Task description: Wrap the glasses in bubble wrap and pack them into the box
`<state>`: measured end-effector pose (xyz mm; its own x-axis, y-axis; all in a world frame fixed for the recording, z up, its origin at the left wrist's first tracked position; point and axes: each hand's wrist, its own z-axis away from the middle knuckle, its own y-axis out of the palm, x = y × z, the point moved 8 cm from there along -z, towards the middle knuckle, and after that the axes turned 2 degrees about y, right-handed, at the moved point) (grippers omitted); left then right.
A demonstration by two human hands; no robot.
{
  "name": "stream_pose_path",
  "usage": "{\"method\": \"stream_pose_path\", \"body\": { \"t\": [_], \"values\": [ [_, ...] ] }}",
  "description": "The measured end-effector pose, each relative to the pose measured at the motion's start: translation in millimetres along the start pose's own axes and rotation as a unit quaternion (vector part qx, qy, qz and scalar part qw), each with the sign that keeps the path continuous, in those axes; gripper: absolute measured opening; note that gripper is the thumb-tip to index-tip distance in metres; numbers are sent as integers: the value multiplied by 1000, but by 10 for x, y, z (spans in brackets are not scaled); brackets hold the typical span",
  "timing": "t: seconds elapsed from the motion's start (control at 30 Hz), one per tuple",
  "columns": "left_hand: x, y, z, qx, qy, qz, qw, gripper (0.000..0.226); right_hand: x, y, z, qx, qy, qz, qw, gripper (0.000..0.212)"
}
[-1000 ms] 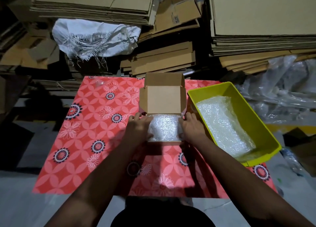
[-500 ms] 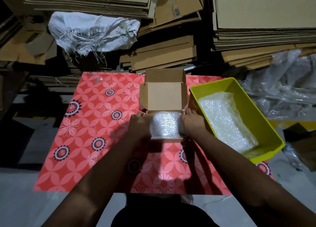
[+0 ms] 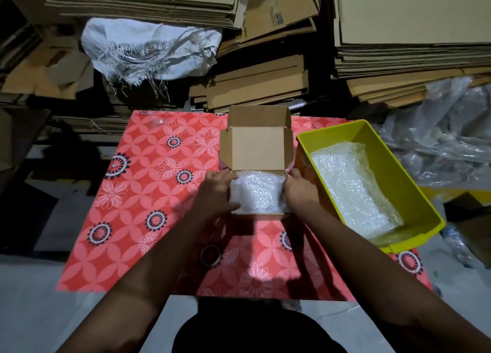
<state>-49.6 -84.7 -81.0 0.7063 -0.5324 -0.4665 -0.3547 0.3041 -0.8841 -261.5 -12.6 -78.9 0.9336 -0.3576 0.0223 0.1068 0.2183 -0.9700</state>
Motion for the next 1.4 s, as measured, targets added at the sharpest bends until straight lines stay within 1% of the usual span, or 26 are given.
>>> {"method": "stream_pose_path", "body": {
  "t": [0.07,0.1,0.13,0.2,0.23,0.27,0.33,0.4,0.47,0.57,0.63,0.7,0.83,0.93,1.03,1.13,1.2,1.27,1.33,1.4],
  "values": [
    [53,-58,21,-41,8,-26,999,44,-30,13,-43,36,-24,-5,999,31],
    [70,-79,38,-62,12,-29,998,32,-38,-4,-51,40,-36,-15,998,30],
    [64,-107,62,-85,18,-29,996,23,-59,-52,-47,25,-37,-32,998,28],
    [6,-185,97,-138,37,-22,990,14,-93,-210,3,-47,-34,-80,995,23],
    [-42,-218,105,-158,49,-19,986,15,-83,-251,32,-76,-44,-82,993,21],
    [-83,-228,103,-164,57,-18,985,15,-46,-256,67,-86,-64,-67,992,21],
    [-105,-188,87,-152,55,-29,986,14,43,-138,107,-60,-86,-6,994,20],
    [-73,-128,72,-134,37,-54,989,13,22,-24,104,-47,-56,43,996,23],
    [-69,-99,49,-123,28,-67,990,14,-5,2,105,-59,-27,63,996,25],
    [-153,-76,0,-103,18,-126,987,14,43,19,118,-70,-21,88,993,27],
    [-208,-7,-3,-84,13,-180,980,11,41,35,115,-75,-4,90,993,25],
    [-232,55,17,-75,12,-205,976,11,20,80,116,-68,11,77,995,25],
    [-203,101,51,-70,34,-199,977,10,12,83,78,-30,-2,74,997,26],
    [-127,93,54,-61,14,-195,979,11,-47,102,30,4,13,54,998,30],
    [-135,120,44,-64,12,-215,974,9,-43,97,70,-29,53,27,998,29],
    [-218,90,38,-92,24,-210,973,8,0,21,131,-57,67,40,995,25],
    [-294,81,62,-119,58,-180,975,21,10,-43,182,-83,51,68,993,35],
    [-400,134,117,-139,114,-168,969,30,75,-56,238,-105,8,83,991,41],
    [-437,176,145,-147,128,-177,965,27,175,-27,277,-114,-34,94,988,34],
    [-416,166,125,-147,104,-189,965,22,234,-19,293,-120,-50,105,986,25]
  ]
}}
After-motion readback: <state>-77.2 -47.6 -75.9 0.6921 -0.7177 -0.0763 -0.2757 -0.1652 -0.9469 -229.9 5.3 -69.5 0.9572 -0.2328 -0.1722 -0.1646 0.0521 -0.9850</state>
